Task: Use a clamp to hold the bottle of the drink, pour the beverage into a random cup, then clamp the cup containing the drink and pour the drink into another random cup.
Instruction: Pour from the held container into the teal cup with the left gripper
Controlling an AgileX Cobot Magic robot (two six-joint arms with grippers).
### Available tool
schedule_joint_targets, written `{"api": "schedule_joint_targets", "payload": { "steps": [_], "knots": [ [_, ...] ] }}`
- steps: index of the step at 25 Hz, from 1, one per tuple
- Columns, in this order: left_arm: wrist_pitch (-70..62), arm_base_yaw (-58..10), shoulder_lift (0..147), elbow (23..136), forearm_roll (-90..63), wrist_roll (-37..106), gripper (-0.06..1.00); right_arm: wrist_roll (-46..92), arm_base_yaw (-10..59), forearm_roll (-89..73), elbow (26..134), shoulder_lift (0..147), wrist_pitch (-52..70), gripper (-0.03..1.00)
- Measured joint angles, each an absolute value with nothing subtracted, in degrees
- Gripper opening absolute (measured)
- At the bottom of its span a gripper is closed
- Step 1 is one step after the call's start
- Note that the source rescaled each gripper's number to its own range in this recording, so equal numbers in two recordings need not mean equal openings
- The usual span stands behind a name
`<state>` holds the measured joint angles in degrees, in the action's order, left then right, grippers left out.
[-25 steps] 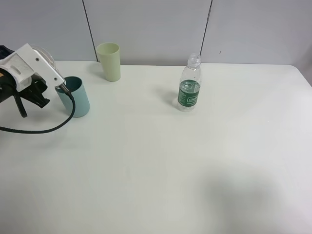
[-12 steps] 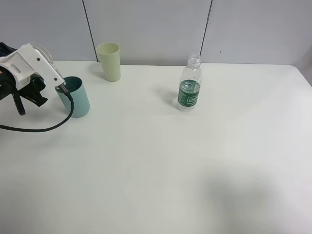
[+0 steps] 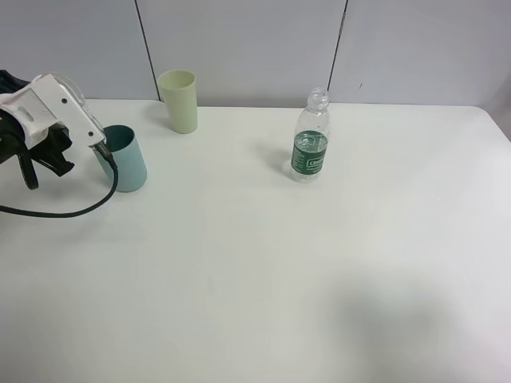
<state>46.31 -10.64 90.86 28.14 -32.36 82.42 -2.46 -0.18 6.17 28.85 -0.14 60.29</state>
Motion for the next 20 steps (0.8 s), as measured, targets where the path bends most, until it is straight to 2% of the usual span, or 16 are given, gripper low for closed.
{"api": "schedule_joint_targets", "payload": {
  "steps": [20],
  "knots": [
    [46.50,-10.64,90.86,29.44,-35.68,94.01,0.00,-2.46,-0.18,6.17,28.85,-0.14,60.29,1.00]
  ]
}}
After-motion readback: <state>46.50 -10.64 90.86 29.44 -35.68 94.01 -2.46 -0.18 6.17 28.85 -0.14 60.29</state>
